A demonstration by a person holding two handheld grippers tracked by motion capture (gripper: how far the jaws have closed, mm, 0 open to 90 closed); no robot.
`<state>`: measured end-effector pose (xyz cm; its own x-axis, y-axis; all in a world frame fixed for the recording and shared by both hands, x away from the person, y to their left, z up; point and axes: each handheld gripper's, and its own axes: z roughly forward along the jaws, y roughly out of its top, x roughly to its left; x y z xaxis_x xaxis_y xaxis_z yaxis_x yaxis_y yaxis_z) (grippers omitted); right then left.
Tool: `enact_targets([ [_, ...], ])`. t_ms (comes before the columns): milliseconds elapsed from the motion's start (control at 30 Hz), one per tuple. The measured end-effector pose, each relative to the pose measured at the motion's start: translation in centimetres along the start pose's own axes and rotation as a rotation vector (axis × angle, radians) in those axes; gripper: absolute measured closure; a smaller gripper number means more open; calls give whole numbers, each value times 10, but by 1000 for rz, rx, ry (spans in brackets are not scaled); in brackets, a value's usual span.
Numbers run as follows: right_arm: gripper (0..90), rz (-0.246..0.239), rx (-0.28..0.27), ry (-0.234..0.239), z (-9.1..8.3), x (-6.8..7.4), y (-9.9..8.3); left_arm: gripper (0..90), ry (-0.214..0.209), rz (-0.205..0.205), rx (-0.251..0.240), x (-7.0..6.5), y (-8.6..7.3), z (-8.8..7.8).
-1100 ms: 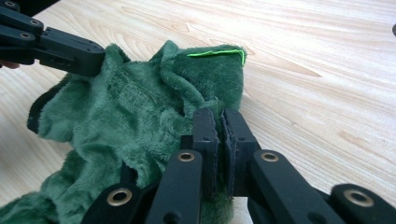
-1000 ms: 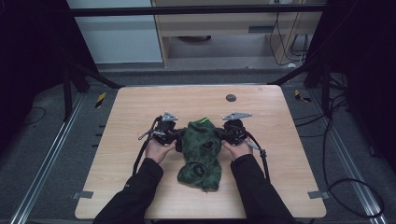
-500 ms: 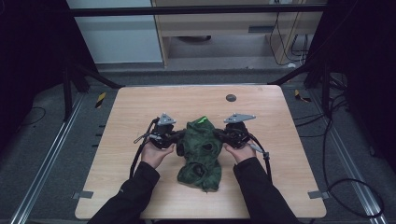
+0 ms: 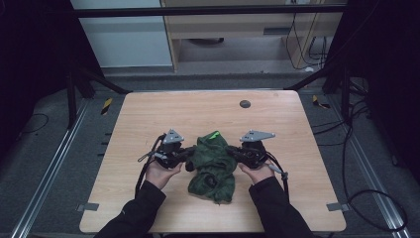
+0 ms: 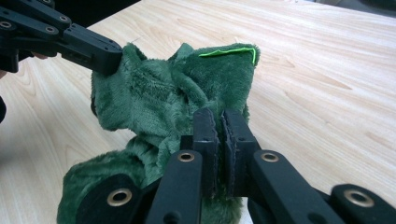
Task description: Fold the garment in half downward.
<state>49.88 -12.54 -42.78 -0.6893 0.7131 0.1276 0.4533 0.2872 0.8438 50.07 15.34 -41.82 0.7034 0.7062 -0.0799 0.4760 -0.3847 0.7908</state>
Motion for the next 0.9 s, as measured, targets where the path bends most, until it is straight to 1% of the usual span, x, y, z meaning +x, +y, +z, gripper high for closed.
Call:
enact_targets([
  [200, 853, -11, -5, -3, -1, 4, -7, 899, -12, 1, 5, -6, -6, -3],
  [267, 853, -9, -4, -3, -2, 6, -8, 899, -14, 8, 13, -8, -10, -4],
  [300, 853, -6, -3, -2, -3, 6, -9, 899, -15, 5, 15, -9, -11, -4],
  [400, 853, -20, -4, 3, -5, 9, -11, 899, -16, 11, 19, -11, -15, -6],
  [467, 854, -25, -2, 7, -5, 11, -13, 899, -18, 6, 22, -11, -17, -8],
  [533, 853, -30, 5, 9, -6, 12, -15, 899, -17, 7, 25, -11, -18, -9],
  [600, 853, -29, 10, 11, -7, 12, -18, 900, -25, -3, 22, -12, -19, -10],
  [733, 852, -22, 16, 17, -8, 12, -22, 899, -34, -2, 24, -15, -20, -12],
  [833, 852, -29, 16, 21, -9, 14, -23, 899, -34, 6, 29, -18, -23, -14],
  [900, 852, -32, 15, 25, -10, 16, -23, 899, -35, 4, 28, -18, -24, -14],
])
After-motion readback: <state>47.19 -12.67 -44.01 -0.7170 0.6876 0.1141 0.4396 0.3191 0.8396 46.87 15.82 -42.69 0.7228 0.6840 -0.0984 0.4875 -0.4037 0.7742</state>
